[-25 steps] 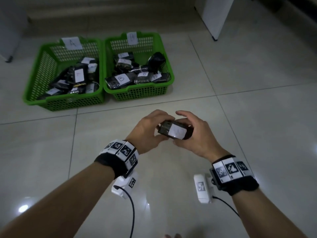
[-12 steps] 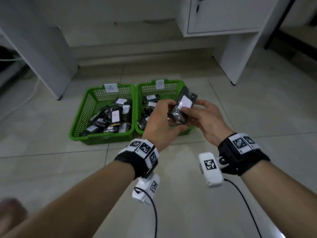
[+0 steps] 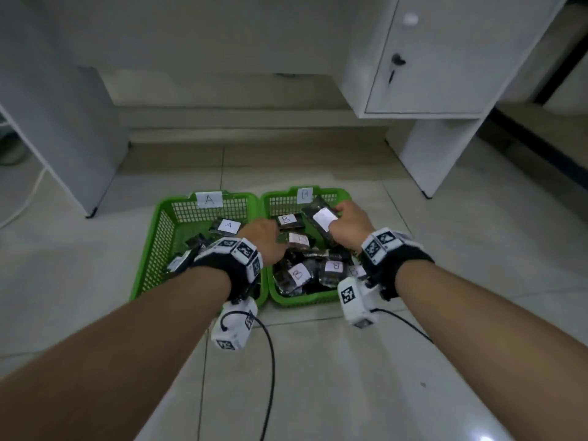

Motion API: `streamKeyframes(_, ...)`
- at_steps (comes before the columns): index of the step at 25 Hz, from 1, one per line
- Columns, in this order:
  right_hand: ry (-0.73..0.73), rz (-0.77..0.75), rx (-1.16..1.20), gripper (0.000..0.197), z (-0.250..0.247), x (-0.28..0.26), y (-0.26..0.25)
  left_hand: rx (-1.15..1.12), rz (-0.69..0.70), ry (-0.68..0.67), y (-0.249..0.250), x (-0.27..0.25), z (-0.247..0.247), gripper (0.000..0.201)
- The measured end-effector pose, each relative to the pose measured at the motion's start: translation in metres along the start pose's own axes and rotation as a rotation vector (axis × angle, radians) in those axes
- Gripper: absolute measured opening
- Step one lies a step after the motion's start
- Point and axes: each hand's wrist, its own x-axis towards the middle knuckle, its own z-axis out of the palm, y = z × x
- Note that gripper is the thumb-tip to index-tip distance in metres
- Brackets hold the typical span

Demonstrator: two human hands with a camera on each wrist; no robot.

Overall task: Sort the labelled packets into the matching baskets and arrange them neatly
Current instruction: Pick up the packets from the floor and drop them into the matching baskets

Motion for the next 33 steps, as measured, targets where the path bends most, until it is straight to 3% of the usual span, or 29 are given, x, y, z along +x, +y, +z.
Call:
streamKeyframes(3, 0.131, 0.052, -0.050, 0.027, 0.038, 0.008, -0.009, 0.101, -0.012, -0.149, -0.025, 0.011, 0.033, 0.055)
streamKeyframes(9, 0.237, 0.093, -0.089, 0.031, 0.076, 0.002, -0.012, 0.090, -0.064, -0.215, -0.040, 0.041, 0.054, 0.075)
streamKeyframes(14, 0.318, 0.123, -0.124, 0.030, 0.086, 0.014, -0.020, 0.001, -0.213, -0.037, -0.024, 0.059, 0.072, 0.072)
streamKeyframes(18, 0.298, 0.116, -0.169, 0.031, 0.107, 0.024, -0.027, -0.060, -0.130, -0.085, -0.039, 0.064, 0.077, 0.091)
streamKeyframes(21, 0.251, 0.083, -0.236, 0.033, 0.125, 0.029, -0.024, -0.132, -0.116, -0.106, -0.041, 0.069, 0.076, 0.090)
streamKeyframes(25, 0.311, -0.016, -0.238, 0.039, 0.147, 0.032, 0.000, -0.183, -0.164, -0.151, -0.036, 0.066, 0.075, 0.088)
streamKeyframes(30, 0.384, -0.095, -0.128, 0.053, 0.145, 0.048, 0.029, -0.282, -0.203, -0.063, -0.037, 0.065, 0.082, 0.087)
streamKeyframes(33, 0.382, -0.038, -0.122, 0.049, 0.134, 0.076, 0.044, -0.235, -0.235, 0.135, -0.037, 0.060, 0.087, 0.067)
